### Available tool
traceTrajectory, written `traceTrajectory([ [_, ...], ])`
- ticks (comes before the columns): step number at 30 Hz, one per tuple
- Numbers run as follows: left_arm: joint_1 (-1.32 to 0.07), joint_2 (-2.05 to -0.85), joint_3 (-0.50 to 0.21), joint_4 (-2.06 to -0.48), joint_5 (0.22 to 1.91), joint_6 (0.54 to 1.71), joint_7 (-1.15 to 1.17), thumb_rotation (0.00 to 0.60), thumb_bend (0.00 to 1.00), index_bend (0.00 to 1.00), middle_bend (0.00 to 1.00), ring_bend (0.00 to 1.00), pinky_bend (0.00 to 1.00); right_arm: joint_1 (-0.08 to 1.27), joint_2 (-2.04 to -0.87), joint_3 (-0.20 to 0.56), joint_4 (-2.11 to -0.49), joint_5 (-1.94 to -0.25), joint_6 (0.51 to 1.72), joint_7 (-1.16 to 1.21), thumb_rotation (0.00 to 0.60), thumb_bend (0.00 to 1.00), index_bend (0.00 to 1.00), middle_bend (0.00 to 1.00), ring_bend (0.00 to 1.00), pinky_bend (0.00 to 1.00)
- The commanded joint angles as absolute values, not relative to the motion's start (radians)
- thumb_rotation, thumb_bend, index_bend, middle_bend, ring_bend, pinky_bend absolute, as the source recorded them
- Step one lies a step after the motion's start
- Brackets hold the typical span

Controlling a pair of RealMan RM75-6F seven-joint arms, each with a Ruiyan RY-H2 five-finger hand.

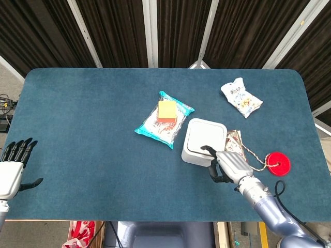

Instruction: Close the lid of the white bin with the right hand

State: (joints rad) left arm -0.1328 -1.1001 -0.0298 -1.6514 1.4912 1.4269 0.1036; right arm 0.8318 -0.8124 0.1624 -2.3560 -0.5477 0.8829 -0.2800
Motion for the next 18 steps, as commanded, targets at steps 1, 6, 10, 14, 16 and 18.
traceTrajectory([
  [1, -0.133, -1.101, -0.03, -1.652, 1.492, 1.428, 0.105, 0.6, 0.0, 0.0, 0.0, 0.0, 0.0, 0.84, -0.824, 0.153, -2.356, -0.538, 0.89, -0.285, 0.6, 0.64, 0.15, 0.69, 0.75, 0.69],
  [6, -0.134, -1.102, -0.029, -1.651, 1.492, 1.427, 0.105, 0.6, 0.0, 0.0, 0.0, 0.0, 0.0, 0.859, -0.854, 0.114, -2.35, -0.511, 0.898, -0.316, 0.6, 0.64, 0.15, 0.69, 0.75, 0.69],
  [10, -0.134, -1.101, -0.029, -1.651, 1.491, 1.426, 0.104, 0.6, 0.0, 0.0, 0.0, 0.0, 0.0, 0.868, -0.87, 0.096, -2.345, -0.497, 0.906, -0.331, 0.6, 0.64, 0.15, 0.69, 0.75, 0.69],
  [14, -0.133, -1.101, -0.029, -1.651, 1.492, 1.428, 0.104, 0.6, 0.0, 0.0, 0.0, 0.0, 0.0, 0.872, -0.877, 0.096, -2.346, -0.497, 0.924, -0.326, 0.6, 0.64, 0.15, 0.69, 0.75, 0.69],
  [16, -0.133, -1.101, -0.029, -1.651, 1.493, 1.43, 0.103, 0.6, 0.0, 0.0, 0.0, 0.0, 0.0, 0.87, -0.874, 0.102, -2.349, -0.504, 0.935, -0.319, 0.6, 0.64, 0.15, 0.69, 0.75, 0.69],
  [18, -0.132, -1.102, -0.03, -1.651, 1.493, 1.431, 0.103, 0.6, 0.0, 0.0, 0.0, 0.0, 0.0, 0.865, -0.867, 0.113, -2.353, -0.523, 0.956, -0.31, 0.6, 0.64, 0.14, 0.69, 0.75, 0.69],
])
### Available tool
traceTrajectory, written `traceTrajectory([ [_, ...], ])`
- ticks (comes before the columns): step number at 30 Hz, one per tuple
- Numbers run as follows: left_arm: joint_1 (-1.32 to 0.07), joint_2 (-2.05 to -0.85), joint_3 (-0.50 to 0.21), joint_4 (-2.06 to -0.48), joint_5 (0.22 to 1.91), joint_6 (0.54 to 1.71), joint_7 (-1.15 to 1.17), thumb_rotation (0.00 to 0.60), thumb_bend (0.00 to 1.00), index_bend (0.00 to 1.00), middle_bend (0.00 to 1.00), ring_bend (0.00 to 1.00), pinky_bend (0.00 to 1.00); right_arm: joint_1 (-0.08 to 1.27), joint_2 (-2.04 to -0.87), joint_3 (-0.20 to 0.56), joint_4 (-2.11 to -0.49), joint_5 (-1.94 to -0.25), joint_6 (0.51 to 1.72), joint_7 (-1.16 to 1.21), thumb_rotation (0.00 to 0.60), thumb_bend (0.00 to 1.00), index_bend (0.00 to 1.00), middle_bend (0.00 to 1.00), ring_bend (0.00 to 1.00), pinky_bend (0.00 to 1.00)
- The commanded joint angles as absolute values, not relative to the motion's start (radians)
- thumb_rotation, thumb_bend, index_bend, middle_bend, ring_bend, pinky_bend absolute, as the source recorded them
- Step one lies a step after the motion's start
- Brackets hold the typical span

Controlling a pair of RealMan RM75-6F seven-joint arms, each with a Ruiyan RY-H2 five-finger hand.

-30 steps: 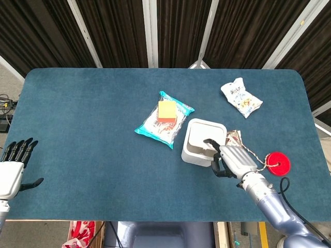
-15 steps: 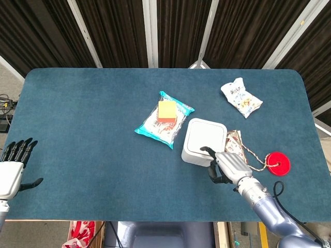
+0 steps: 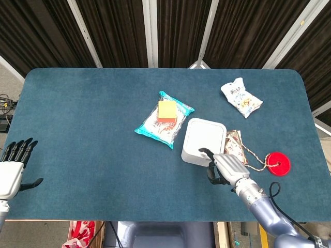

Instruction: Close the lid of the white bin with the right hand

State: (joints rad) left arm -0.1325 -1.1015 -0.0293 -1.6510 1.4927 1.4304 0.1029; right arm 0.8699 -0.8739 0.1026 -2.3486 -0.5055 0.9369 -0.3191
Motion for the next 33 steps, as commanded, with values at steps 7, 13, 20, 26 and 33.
traceTrajectory([
  [7, -0.129, -1.102, -0.03, -1.65, 1.496, 1.44, 0.103, 0.6, 0.0, 0.0, 0.0, 0.0, 0.0, 0.785, -0.838, 0.156, -2.343, -0.685, 1.088, -0.249, 0.6, 0.64, 0.12, 0.69, 0.73, 0.69],
  [13, -0.124, -1.104, -0.029, -1.648, 1.499, 1.45, 0.11, 0.6, 0.0, 0.0, 0.0, 0.0, 0.0, 0.652, -0.845, 0.124, -2.249, -0.898, 1.213, -0.182, 0.6, 0.57, 0.01, 0.39, 0.39, 0.4],
  [20, -0.116, -1.11, -0.03, -1.646, 1.499, 1.467, 0.125, 0.6, 0.0, 0.0, 0.0, 0.0, 0.0, 0.461, -0.908, 0.002, -2.022, -1.152, 1.355, -0.132, 0.6, 0.34, 0.0, 0.0, 0.0, 0.02],
  [26, -0.107, -1.119, -0.033, -1.642, 1.496, 1.484, 0.144, 0.6, 0.0, 0.0, 0.0, 0.0, 0.0, 0.284, -1.03, -0.073, -1.765, -1.335, 1.54, -0.024, 0.6, 0.33, 0.0, 0.0, 0.0, 0.0],
  [33, -0.103, -1.132, -0.039, -1.637, 1.489, 1.495, 0.169, 0.6, 0.0, 0.0, 0.0, 0.0, 0.0, 0.182, -1.108, -0.082, -1.562, -1.401, 1.633, 0.022, 0.6, 0.33, 0.0, 0.0, 0.0, 0.0],
])
